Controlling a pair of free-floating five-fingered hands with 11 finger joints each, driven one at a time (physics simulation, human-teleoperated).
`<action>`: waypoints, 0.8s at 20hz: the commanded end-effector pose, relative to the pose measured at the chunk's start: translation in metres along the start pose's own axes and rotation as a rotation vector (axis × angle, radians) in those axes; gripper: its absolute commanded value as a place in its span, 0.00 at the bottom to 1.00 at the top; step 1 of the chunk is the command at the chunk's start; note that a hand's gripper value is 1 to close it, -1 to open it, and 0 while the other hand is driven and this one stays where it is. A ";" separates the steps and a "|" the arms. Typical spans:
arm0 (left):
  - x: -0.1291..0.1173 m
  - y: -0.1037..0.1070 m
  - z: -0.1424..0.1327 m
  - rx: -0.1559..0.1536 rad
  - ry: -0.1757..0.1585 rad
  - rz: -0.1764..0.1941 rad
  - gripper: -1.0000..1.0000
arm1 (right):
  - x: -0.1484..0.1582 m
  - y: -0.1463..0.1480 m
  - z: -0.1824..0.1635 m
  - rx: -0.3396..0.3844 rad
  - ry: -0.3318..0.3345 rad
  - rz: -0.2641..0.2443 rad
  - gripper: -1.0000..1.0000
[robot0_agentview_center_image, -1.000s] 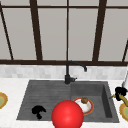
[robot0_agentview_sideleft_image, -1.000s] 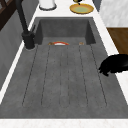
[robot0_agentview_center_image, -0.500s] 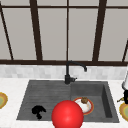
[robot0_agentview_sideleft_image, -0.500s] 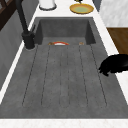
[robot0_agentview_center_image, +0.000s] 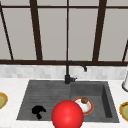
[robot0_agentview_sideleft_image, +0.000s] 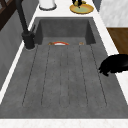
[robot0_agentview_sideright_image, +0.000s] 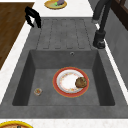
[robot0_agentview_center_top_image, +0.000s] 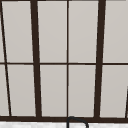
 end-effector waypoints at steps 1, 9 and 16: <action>0.000 0.000 0.000 0.000 0.000 0.000 0.50 | 0.018 0.021 -0.021 -0.022 -0.052 0.026 1.00; 0.000 0.000 0.000 0.000 0.000 0.000 0.50 | 0.020 0.036 -0.058 0.031 0.002 0.038 0.00; 0.000 0.000 0.000 0.000 0.000 0.000 0.50 | 0.001 0.007 -0.020 0.240 -0.096 0.092 0.00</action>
